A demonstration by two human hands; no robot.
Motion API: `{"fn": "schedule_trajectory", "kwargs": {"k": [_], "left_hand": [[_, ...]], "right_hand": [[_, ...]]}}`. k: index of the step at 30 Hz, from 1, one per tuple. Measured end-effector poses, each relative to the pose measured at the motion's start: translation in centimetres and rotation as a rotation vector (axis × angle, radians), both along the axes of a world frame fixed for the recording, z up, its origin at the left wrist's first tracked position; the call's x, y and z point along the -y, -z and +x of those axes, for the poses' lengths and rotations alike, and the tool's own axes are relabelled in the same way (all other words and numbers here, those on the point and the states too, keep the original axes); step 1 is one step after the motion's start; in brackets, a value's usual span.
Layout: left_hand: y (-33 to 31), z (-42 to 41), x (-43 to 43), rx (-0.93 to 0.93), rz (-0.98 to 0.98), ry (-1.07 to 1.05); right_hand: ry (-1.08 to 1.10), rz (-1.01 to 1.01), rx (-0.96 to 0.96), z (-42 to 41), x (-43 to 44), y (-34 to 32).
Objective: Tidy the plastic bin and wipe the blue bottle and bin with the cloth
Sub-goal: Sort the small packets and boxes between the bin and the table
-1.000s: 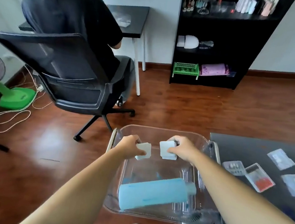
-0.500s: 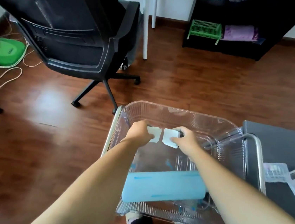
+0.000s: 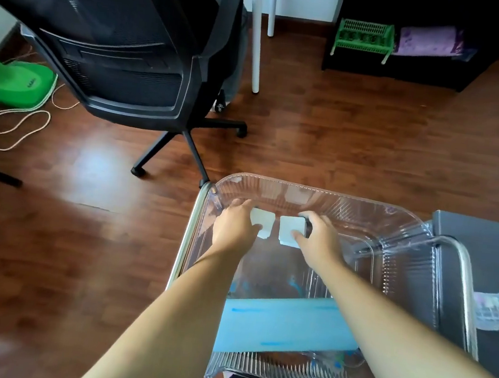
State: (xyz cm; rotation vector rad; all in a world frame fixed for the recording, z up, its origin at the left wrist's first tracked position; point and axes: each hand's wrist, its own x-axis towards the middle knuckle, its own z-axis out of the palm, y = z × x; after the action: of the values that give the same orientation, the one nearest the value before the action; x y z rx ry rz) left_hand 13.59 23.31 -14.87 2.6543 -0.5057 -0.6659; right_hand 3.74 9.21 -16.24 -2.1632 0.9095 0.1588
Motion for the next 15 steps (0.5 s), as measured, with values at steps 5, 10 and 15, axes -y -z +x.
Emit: {"fn": "schedule_trajectory", "kwargs": {"k": [5,10,15], "left_hand": [[0.0,-1.9,-0.7,0.221,0.018,0.124],[0.5,-2.3,-1.0,0.274,0.027,0.302],[0.8,-2.3,-0.9,0.275,-0.009,0.197]], "right_hand": [[-0.092,-0.169,0.094,-1.6,-0.2,-0.5],[-0.292,-0.235,0.021,-2.0,-0.3,0.0],[-0.291,-0.209,0.013,-1.5,-0.3,0.9]]}}
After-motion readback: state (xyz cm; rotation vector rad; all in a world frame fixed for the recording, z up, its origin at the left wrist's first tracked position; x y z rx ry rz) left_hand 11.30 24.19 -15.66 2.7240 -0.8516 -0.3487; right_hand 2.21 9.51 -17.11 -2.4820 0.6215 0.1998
